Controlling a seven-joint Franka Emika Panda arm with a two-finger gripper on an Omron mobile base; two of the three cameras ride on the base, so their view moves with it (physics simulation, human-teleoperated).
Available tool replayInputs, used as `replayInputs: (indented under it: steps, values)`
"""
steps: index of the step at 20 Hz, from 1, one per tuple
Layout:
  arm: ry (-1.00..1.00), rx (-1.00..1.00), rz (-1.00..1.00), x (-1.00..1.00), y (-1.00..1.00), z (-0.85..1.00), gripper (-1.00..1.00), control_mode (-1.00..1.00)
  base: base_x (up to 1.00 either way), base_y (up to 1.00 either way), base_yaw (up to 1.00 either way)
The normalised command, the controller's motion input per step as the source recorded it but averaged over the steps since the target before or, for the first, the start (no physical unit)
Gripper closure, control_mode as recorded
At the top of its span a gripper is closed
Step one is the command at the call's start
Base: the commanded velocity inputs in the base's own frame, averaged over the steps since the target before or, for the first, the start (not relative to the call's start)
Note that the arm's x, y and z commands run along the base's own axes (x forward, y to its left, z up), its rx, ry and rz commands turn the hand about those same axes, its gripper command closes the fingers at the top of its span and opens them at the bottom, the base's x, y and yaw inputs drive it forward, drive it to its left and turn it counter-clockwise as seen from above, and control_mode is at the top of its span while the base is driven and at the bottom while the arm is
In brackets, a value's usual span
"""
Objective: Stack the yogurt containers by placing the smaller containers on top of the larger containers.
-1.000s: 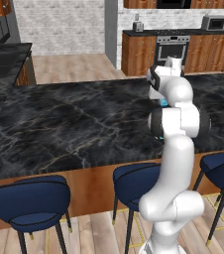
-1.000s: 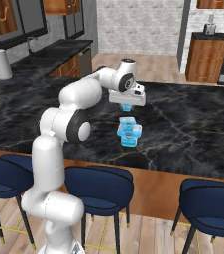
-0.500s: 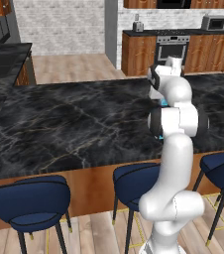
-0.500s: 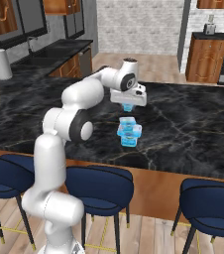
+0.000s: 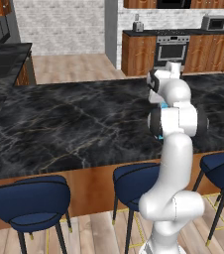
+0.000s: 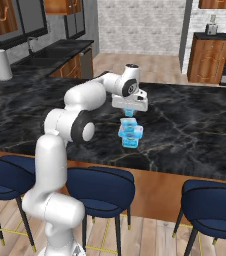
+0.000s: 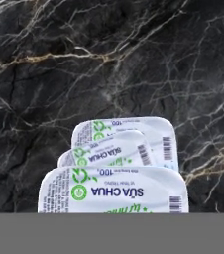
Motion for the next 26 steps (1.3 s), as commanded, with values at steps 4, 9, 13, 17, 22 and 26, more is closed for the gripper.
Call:
replayInputs:
  steps: [4, 9, 13, 17, 22, 26]
  values:
    - [0.0, 0.0, 0.0, 0.0, 0.0, -0.23, 1.0, -1.0, 0.0, 0.0, 0.0]
    - [0.0, 0.0, 0.0, 0.0, 0.0, -0.14, 1.0, -1.0, 0.0, 0.0, 0.0]
    - [0.0, 0.0, 0.0, 0.0, 0.0, -0.06, 1.0, -1.0, 0.0, 0.0, 0.0]
    - [0.0, 0.0, 0.0, 0.01, 0.0, -0.02, 1.0, -1.0, 0.0, 0.0, 0.0]
    - [0.0, 0.0, 0.0, 0.0, 0.0, -0.1, 1.0, -1.0, 0.0, 0.0, 0.0]
    - [0.0, 0.0, 0.0, 0.0, 0.0, -0.11, 1.0, -1.0, 0.0, 0.0, 0.0]
